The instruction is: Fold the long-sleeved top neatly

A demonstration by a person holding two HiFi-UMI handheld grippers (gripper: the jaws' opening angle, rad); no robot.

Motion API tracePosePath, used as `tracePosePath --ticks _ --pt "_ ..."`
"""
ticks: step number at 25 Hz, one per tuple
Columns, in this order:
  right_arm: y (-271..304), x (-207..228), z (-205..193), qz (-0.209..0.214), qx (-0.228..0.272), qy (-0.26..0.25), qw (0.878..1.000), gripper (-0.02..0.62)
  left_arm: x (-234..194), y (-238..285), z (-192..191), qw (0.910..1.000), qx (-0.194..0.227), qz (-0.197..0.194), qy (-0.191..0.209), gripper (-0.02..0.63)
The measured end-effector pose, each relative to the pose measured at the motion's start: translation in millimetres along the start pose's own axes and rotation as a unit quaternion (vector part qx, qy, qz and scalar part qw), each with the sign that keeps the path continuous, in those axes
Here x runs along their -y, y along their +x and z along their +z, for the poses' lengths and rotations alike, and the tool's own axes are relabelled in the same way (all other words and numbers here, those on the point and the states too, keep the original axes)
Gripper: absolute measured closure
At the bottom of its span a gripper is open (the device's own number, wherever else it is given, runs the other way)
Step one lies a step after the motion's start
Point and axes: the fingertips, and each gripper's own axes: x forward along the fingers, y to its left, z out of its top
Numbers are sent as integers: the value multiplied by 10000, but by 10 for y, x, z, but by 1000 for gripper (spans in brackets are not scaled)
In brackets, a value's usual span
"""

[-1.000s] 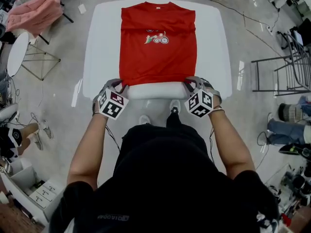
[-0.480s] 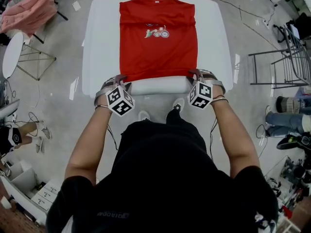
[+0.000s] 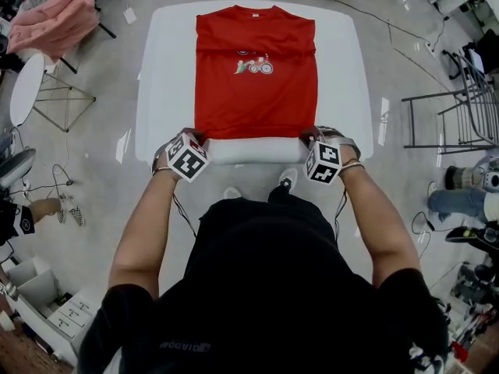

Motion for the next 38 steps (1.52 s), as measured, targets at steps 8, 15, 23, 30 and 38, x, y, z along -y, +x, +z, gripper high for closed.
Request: tracePosePath --ticks 8,15,23,30,38 --pt "-302 -121 -112 -511 534 610 9954 575 -55 -171 -177 9990 -159 363 206 583" --pt "-547 -553 -186 -345 548 1185 9908 575 247 -379 -430 9994 -271 -1 229 584" --pt "-818 -925 -76 -12 670 1303 9892 575 563 -644 -609 9987 -107 -100 494 584" --pt "-1233 -122 318 -719 1232 1447 9791 575 -7 -1048 28 9956 541 352 678 584" --pt "-1435 1085 380 -942 1709 1819 9638 575 -843 -1225 782 9912 602 813 858 584"
